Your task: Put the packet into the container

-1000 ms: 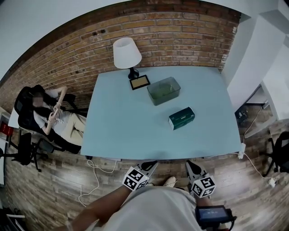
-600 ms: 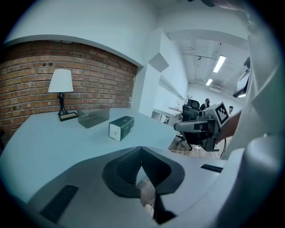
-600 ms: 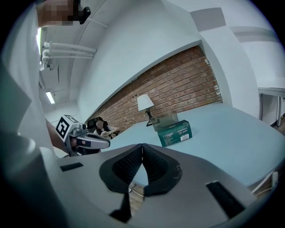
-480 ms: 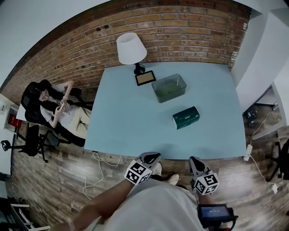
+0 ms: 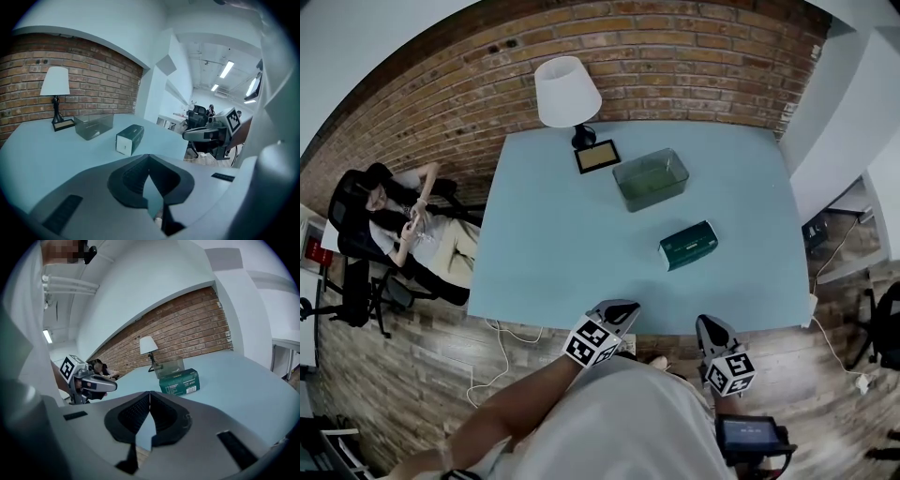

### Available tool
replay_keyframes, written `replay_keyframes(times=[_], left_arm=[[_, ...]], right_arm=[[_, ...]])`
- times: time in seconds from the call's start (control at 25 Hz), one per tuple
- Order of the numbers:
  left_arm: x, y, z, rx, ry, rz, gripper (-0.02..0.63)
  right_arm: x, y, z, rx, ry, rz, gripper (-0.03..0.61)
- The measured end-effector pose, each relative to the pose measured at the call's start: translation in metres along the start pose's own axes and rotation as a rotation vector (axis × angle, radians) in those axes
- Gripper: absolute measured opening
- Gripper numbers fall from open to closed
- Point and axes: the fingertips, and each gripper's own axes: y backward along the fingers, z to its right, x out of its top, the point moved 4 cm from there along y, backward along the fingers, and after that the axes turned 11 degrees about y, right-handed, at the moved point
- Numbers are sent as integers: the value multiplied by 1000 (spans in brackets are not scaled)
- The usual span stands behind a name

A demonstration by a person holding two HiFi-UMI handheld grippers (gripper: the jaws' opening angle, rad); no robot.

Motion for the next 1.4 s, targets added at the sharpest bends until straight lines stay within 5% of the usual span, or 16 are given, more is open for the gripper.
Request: replay_keyframes(times=[0.32, 0.92, 1.4], left_arm=[[20, -10, -39, -40, -35, 0, 9], [22, -8, -68, -47, 60, 40, 9], [24, -18, -70, 23, 117, 44, 9]], right_arm=[[16, -40, 9, -17, 131, -97, 11], [24, -107, 26, 95, 670, -437, 19], [15, -146, 77, 214, 1316, -595, 244]])
